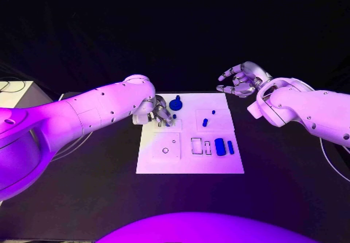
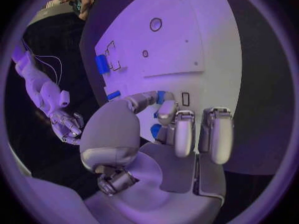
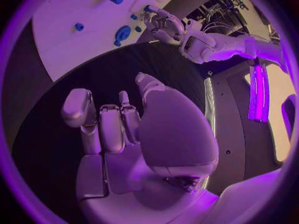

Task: Assemble the parts on the task board

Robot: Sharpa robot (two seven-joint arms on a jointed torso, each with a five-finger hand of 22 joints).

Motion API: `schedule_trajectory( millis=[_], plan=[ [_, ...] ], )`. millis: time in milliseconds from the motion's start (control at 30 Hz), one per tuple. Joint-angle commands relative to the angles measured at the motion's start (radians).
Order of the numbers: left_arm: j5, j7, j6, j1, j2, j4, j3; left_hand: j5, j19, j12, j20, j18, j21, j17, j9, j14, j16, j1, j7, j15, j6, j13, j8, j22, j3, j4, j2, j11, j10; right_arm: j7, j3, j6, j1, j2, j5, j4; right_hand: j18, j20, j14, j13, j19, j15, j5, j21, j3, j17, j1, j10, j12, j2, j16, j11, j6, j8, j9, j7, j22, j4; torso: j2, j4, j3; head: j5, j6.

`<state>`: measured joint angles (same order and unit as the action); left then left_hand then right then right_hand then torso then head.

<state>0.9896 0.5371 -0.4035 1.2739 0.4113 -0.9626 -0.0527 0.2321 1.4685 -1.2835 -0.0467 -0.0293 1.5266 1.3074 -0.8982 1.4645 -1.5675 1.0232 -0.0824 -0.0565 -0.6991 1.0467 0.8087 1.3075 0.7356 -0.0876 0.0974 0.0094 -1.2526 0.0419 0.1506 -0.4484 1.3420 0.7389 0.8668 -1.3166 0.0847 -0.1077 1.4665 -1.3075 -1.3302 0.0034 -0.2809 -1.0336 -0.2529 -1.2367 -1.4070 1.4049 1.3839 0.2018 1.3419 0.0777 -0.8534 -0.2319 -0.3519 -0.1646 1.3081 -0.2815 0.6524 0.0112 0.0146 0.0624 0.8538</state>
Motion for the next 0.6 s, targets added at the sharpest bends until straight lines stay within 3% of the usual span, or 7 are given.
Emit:
schedule_trajectory(
  millis=[33, 67, 100, 133, 600],
  plan=[
    [0.008, -0.006, 0.040, -0.005, 0.000, -0.001, -0.003, -0.001, 0.042, 0.003, -0.009, 0.006, -0.004, 0.263, 0.020, 0.106, -0.003, 0.004, -0.007, 0.011, 0.001, -0.001, -0.030, 0.168, 0.067, 0.078, -0.006, 0.006, 0.004, 0.005, 0.000, 0.011, 0.000, 0.001, 0.008, -0.002, 0.019, 0.001, 0.016, -0.075, -0.006, -0.002, 0.002, 0.004, -0.005, 0.001, 0.007, -0.005, -0.006, -0.002, -0.003, 0.000, 0.005, -0.004, -0.001, 0.000, 0.018, 0.001, 0.001, 0.0003, 0.0000, -0.001, 0.000],
    [0.005, -0.006, 0.042, -0.005, 0.001, -0.002, -0.003, -0.001, 0.042, 0.004, -0.010, 0.006, -0.004, 0.263, 0.025, 0.106, -0.003, 0.004, -0.009, 0.012, 0.001, -0.002, -0.037, 0.168, 0.064, 0.077, -0.005, 0.007, 0.005, 0.005, 0.000, 0.012, 0.000, 0.001, 0.008, -0.002, 0.019, 0.001, 0.016, -0.075, -0.006, -0.002, 0.002, 0.004, -0.005, 0.001, 0.007, -0.005, -0.006, -0.002, -0.003, 0.000, 0.005, -0.004, -0.001, 0.000, 0.018, 0.001, 0.001, 0.0003, 0.0000, -0.001, 0.000],
    [0.003, -0.006, 0.043, -0.005, 0.001, -0.002, -0.003, 0.000, 0.041, 0.004, -0.015, 0.006, -0.005, 0.263, 0.054, 0.106, -0.003, 0.001, -0.019, 0.019, 0.001, -0.002, -0.074, 0.166, 0.050, 0.068, -0.002, 0.015, 0.012, 0.005, 0.000, 0.012, 0.000, 0.001, 0.008, -0.002, 0.019, 0.001, 0.016, -0.075, -0.006, -0.002, 0.002, 0.004, -0.005, 0.001, 0.007, -0.005, -0.006, -0.002, -0.003, 0.000, 0.005, -0.004, -0.001, 0.000, 0.018, 0.001, 0.001, 0.0003, 0.0000, -0.001, 0.000],
    [0.001, -0.006, 0.043, -0.005, 0.002, -0.003, -0.003, 0.000, 0.040, 0.008, -0.017, 0.006, -0.006, 0.263, 0.064, 0.106, -0.003, 0.001, -0.022, 0.021, -0.002, -0.009, -0.085, 0.165, 0.046, 0.067, 0.000, 0.018, 0.020, 0.005, 0.000, 0.012, 0.000, 0.001, 0.008, -0.002, 0.019, 0.001, 0.016, -0.075, -0.006, -0.002, 0.002, 0.004, -0.005, 0.001, 0.007, -0.005, -0.006, -0.002, -0.003, 0.000, 0.005, -0.004, -0.001, 0.000, 0.018, 0.001, 0.001, 0.0003, 0.0001, -0.001, -0.001],
    [-0.020, -0.008, 0.048, -0.005, 0.006, -0.014, -0.002, 0.021, 0.036, 0.024, -0.030, 0.004, -0.009, 0.263, 0.119, 0.106, -0.003, 0.039, -0.037, 0.033, -0.024, -0.024, -0.145, 0.160, 0.081, 0.095, -0.011, 0.031, 0.048, 0.003, 0.000, 0.017, 0.000, 0.002, 0.008, -0.002, 0.019, 0.001, 0.016, -0.076, -0.007, -0.002, 0.002, 0.005, -0.005, 0.000, 0.008, -0.005, -0.005, -0.002, -0.003, 0.000, 0.006, -0.004, -0.001, 0.000, 0.018, 0.001, 0.001, 0.0000, 0.0001, -0.001, -0.001]
  ],
)
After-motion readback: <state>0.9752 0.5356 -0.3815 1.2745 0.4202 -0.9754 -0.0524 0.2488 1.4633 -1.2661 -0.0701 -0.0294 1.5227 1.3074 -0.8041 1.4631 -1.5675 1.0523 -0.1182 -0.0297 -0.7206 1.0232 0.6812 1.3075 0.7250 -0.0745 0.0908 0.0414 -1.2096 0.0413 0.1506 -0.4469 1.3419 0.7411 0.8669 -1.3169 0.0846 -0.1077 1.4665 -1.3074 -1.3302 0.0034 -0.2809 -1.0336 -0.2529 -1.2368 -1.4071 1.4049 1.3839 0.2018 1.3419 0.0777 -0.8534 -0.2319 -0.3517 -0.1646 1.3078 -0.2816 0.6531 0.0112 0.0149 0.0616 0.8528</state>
